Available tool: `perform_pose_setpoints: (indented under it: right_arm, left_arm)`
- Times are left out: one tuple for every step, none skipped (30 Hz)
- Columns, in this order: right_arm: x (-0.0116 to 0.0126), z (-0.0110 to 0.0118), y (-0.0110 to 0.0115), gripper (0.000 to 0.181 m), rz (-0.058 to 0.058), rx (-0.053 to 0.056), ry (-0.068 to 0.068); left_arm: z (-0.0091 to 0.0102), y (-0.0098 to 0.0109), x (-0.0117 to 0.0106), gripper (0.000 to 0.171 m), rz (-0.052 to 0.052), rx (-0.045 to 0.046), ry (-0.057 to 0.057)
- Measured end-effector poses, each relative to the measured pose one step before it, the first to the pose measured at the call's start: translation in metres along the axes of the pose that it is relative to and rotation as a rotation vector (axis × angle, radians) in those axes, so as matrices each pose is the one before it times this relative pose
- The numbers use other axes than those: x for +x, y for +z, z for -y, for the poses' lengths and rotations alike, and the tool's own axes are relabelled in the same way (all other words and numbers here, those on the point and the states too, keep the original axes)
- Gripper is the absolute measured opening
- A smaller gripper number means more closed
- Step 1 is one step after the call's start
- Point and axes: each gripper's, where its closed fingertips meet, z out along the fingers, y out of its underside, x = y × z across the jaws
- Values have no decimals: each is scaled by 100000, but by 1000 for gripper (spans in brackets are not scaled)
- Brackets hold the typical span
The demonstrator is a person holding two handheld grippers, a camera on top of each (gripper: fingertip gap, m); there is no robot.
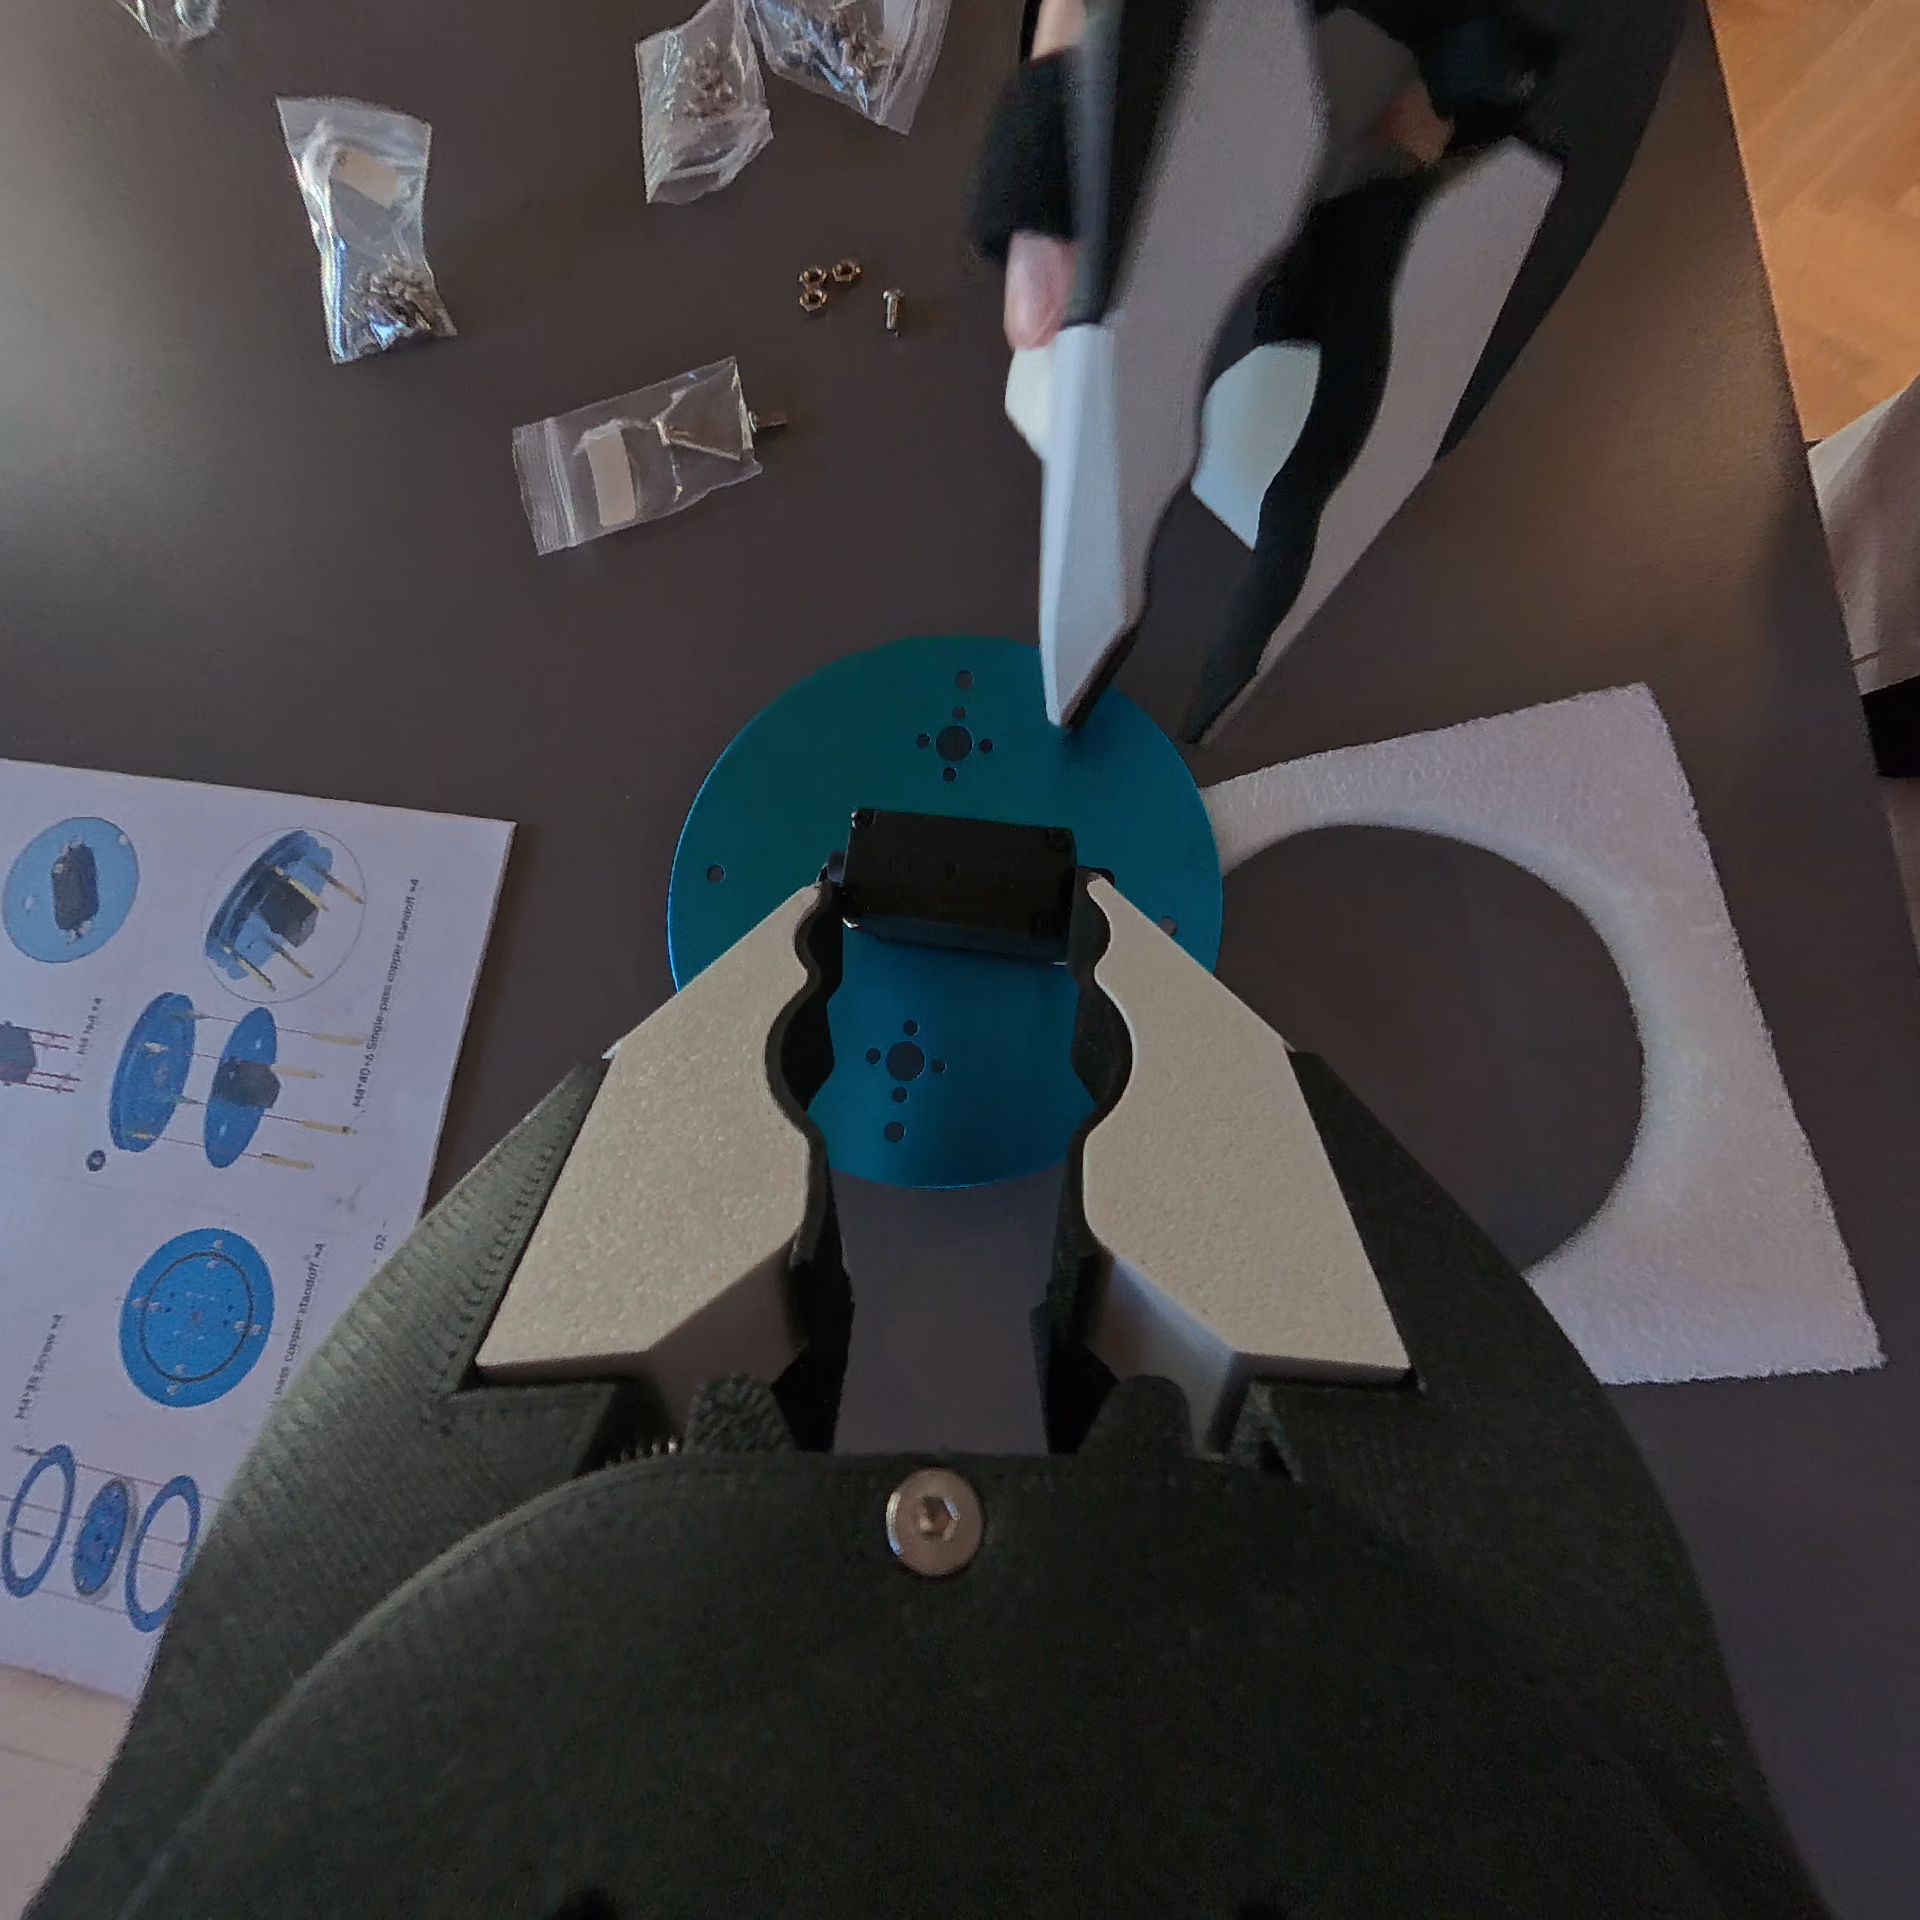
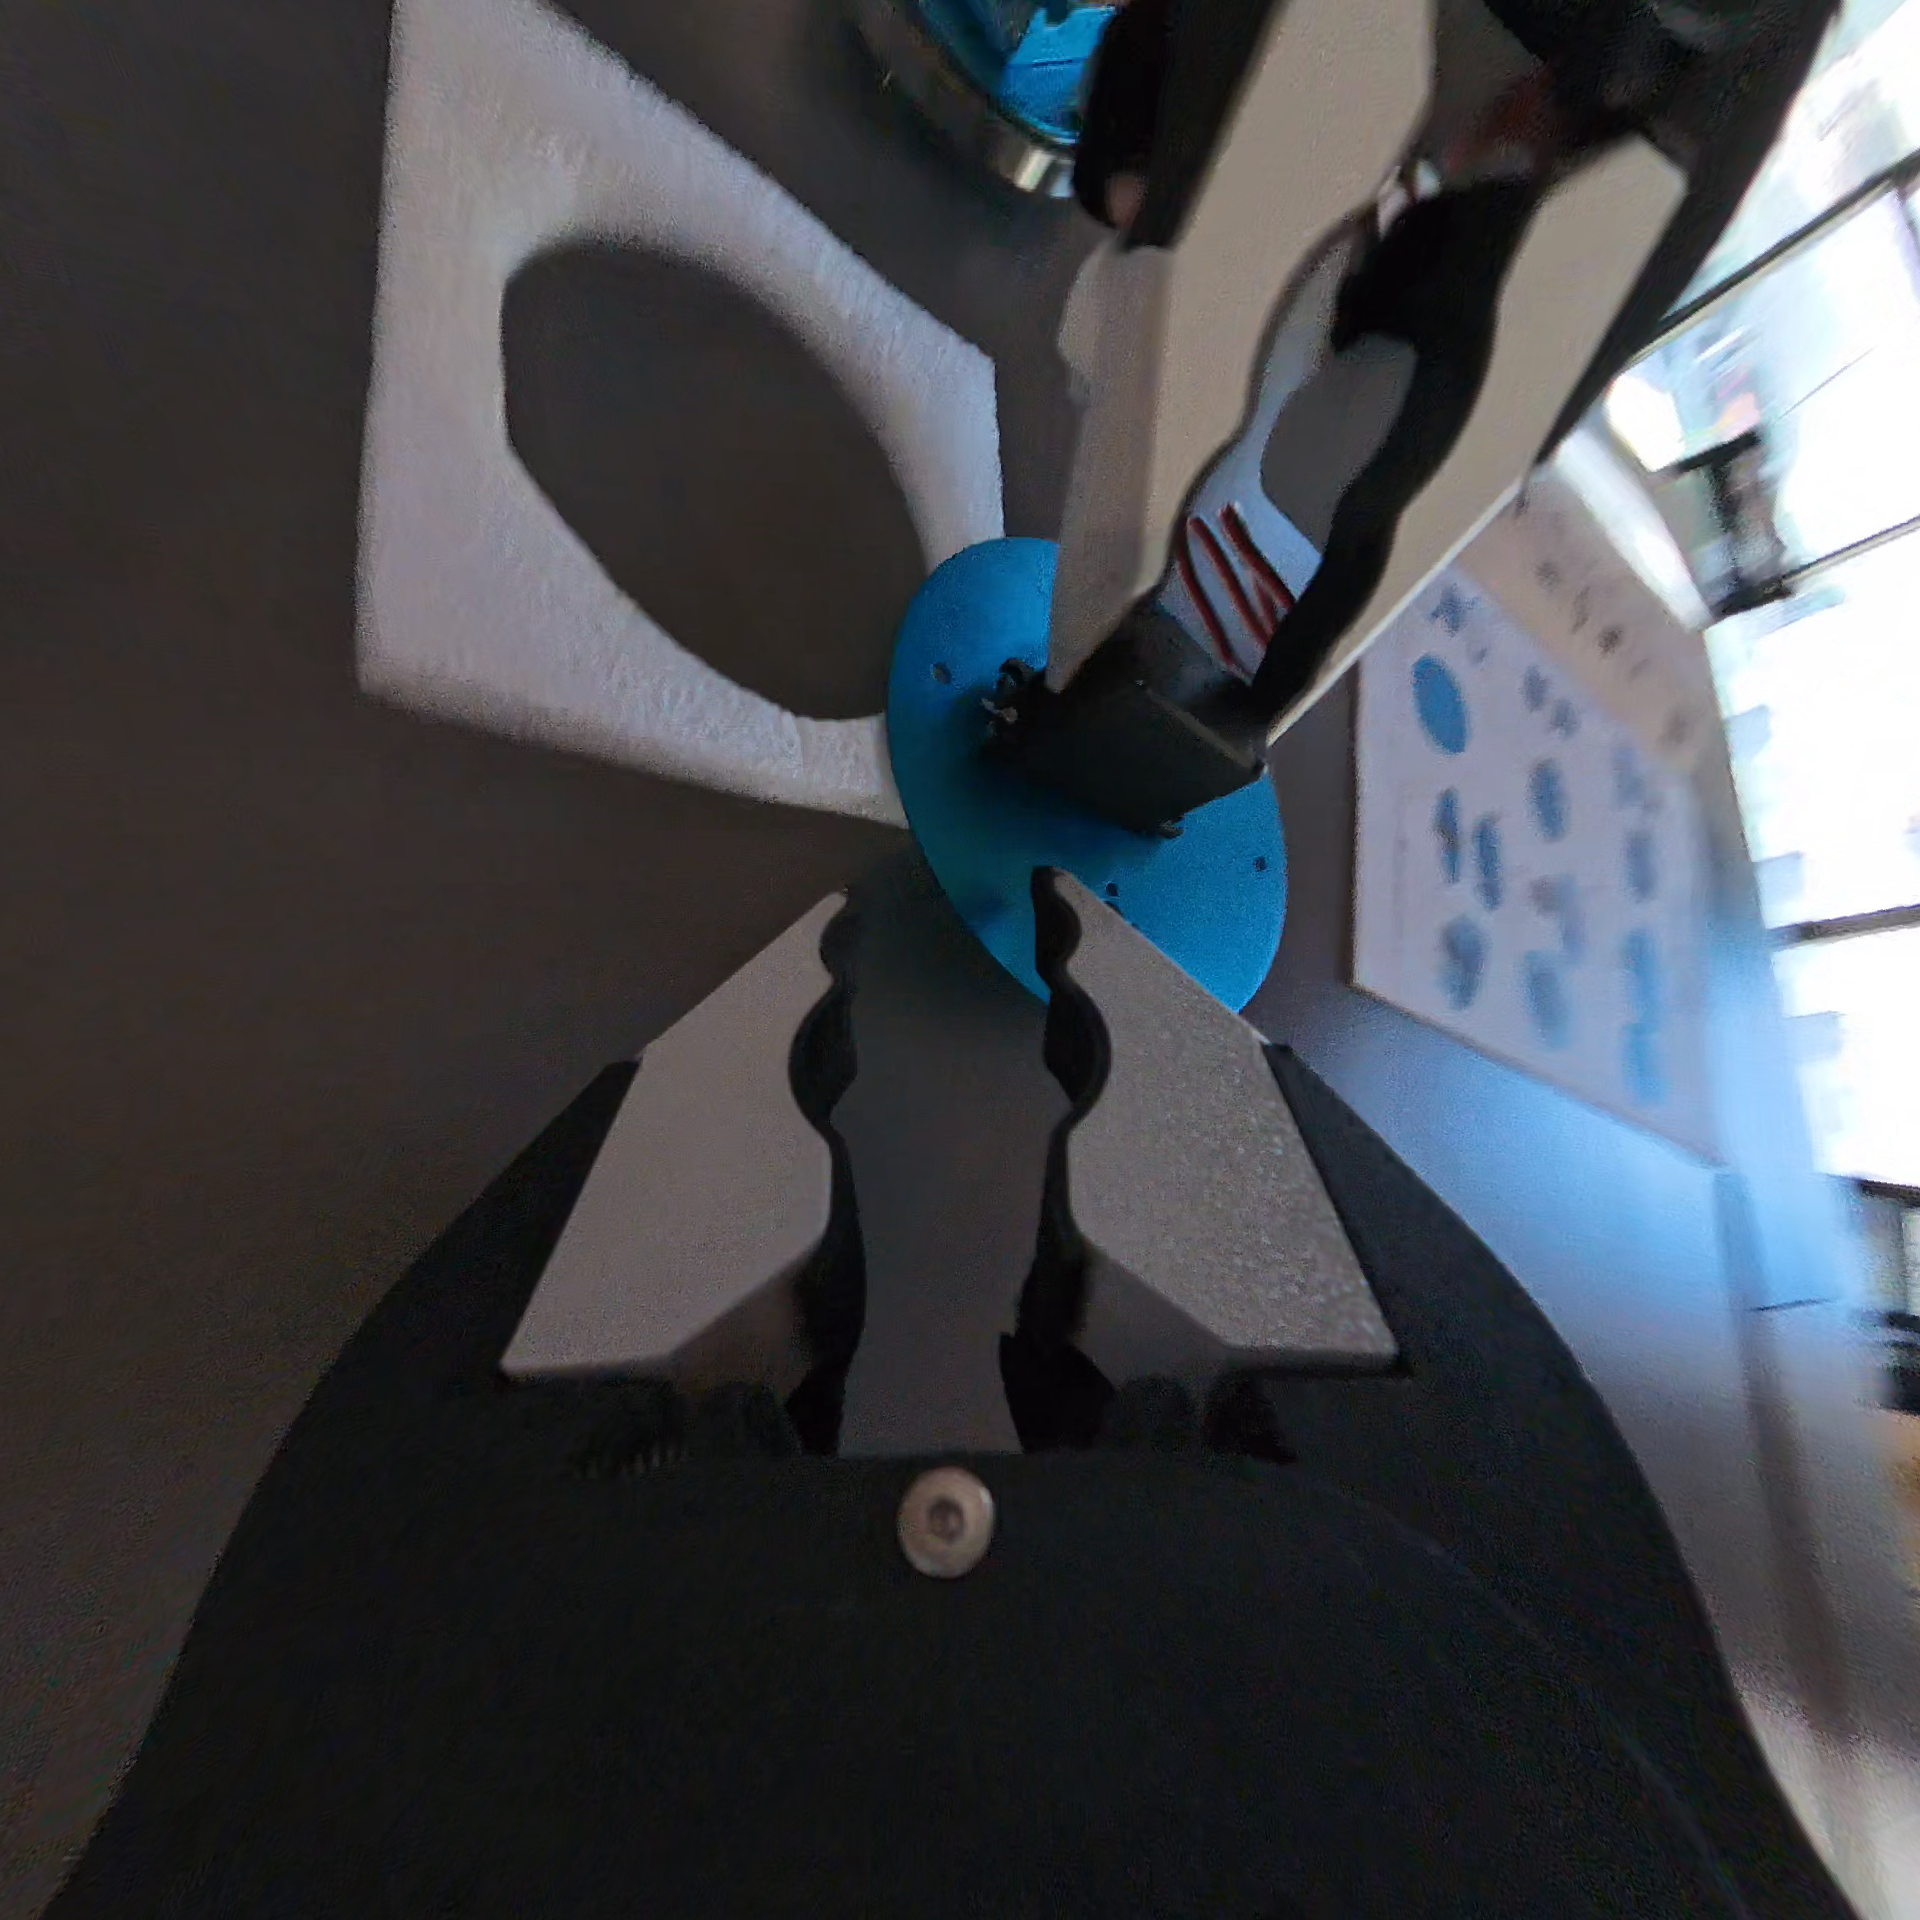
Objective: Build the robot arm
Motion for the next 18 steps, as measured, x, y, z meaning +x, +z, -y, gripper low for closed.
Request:
perform_pose_setpoints:
  right_arm:
    - [58, -7, 115, 29, -4463, -1143, -8584]
    - [303, -135, 188, 21, -5955, -2542, -7871]
    - [292, -31, 207, 16, -5704, -1949, -7348]
    - [-199, 184, 286, 14, -2213, -230, -6800]
    - [-296, 152, 323, 11, -1202, -768, -5297]
    - [80, 26, 244, 9, -3291, -1440, -3518]
    - [38, -11, 185, 9, -2328, -533, -1408]
    - [129, 7, 39, 8, -1640, 221, 884]
    - [207, -20, -73, 7, -1189, 899, 2023]
    - [277, -50, -159, 6, -1500, 805, 1086]
    - [81, 18, -139, 5, -904, 540, -544]
    - [61, 90, -125, 4, -1484, 272, -1913]
    - [19, 125, -89, 4, -1171, 202, -2136]
    - [-20, 41, -31, 4, -489, -119, -1066]
    - [-66, -39, 21, 4, 152, 60, -334]
    - [-121, -68, 51, 5, 569, 392, -339]
    - [-60, -88, 86, 5, 58, 239, -1358]
    - [22, -137, 119, 6, -686, -931, -1796]
  left_arm:
    - [2, 17, -11, 44, -523, 39, -596]
    - [19, 36, -7, 44, -453, 135, -399]
    - [43, 43, 3, 44, -375, 86, -240]
    - [33, 39, 6, 44, -223, -58, -217]
    - [42, 34, 3, 44, -120, -114, -31]
    - [5, 19, -65, 43, 316, -212, 112]
    - [-172, 28, -127, 44, 690, -1130, 601]
    - [-182, 70, -106, 44, 744, -768, 1145]
    - [-33, -8, -46, 44, 773, 395, 1286]
    - [-68, 0, -62, 44, 1044, 107, 990]
    - [-26, 2, 19, 44, -124, 507, -9]
    - [9, 15, 75, 44, -718, 784, -591]
    - [-2, 12, 83, 44, -567, 678, -37]
    - [3, 13, 47, 44, 61, 538, 265]
    - [22, 35, 21, 44, 556, 551, 272]
    - [11, 20, 33, 44, 674, 219, 630]
    - [-43, -15, -11, 44, 962, -369, 943]
    - [-34, -6, -93, 44, 1225, -663, 642]
